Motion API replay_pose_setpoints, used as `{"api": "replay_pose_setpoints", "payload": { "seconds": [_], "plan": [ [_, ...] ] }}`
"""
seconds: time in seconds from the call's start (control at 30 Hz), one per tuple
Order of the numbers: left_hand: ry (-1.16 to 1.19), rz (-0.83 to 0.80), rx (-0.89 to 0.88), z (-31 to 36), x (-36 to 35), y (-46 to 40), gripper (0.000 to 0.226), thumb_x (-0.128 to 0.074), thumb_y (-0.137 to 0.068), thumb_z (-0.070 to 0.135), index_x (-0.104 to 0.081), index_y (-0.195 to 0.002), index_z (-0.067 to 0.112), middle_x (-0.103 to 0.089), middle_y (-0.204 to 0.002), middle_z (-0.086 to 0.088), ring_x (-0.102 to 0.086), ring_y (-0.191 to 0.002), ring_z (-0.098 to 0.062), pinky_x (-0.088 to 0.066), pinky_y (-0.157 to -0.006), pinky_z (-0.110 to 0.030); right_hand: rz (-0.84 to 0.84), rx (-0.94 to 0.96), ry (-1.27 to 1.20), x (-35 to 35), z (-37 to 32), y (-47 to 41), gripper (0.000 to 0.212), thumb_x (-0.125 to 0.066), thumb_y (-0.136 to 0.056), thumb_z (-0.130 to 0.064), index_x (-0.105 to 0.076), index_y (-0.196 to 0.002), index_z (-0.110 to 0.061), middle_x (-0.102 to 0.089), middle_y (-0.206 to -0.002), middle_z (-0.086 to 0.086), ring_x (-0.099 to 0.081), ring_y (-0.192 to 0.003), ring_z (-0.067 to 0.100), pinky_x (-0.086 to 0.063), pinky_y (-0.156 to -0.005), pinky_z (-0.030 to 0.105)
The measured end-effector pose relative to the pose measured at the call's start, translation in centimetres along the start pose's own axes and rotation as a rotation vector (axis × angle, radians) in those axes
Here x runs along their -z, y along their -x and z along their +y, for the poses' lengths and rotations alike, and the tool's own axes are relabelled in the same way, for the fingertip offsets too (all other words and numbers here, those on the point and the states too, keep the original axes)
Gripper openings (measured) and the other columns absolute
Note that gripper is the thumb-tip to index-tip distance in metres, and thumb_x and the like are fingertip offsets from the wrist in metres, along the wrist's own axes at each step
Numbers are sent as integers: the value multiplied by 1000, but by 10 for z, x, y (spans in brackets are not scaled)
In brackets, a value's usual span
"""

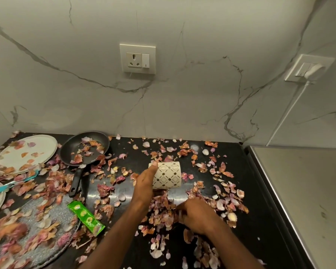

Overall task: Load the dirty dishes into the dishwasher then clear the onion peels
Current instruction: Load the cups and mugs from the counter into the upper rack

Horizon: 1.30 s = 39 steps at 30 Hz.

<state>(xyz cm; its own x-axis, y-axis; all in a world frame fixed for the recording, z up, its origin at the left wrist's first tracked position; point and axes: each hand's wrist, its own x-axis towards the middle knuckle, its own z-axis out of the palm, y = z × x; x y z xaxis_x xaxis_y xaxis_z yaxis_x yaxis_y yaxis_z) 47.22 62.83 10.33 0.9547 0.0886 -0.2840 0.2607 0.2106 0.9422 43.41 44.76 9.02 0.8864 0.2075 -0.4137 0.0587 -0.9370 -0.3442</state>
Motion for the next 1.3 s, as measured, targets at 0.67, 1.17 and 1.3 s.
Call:
{"api": "replay_pose_setpoints", "payload": {
  "seconds": [0.67, 1.17, 1.3],
  "plan": [
    [-260, -892, -82, -70, -87, 97, 69, -86, -83, 12, -49, -140, 26, -67, -128, 3, -66, -119, -16, -59, -96, -37, 811, -416, -1462, -36, 34, 166, 40, -35, -112, -43, -69, -130, -31, -75, -122, -3, -70, -115, 17, -56, -102, 47],
    [-273, -904, 71, -114, -199, 256, 65, -87, -67, 24, -59, -126, 15, -78, -109, -2, -76, -98, -16, -60, -71, -23, 855, -646, -1853, -77, 122, 333, 49, -49, -102, -60, -80, -108, -22, -79, -104, 11, -77, -87, 22, -61, -75, 37],
    [-416, -1034, 108, -158, -227, 295, 74, -96, -65, 27, -59, -128, 21, -76, -115, -2, -74, -103, -16, -60, -76, -27, 804, -686, -1857, -108, 166, 387, 51, -51, -100, -61, -80, -108, -20, -77, -111, 17, -70, -97, 29, -56, -90, 49]
  ]
}}
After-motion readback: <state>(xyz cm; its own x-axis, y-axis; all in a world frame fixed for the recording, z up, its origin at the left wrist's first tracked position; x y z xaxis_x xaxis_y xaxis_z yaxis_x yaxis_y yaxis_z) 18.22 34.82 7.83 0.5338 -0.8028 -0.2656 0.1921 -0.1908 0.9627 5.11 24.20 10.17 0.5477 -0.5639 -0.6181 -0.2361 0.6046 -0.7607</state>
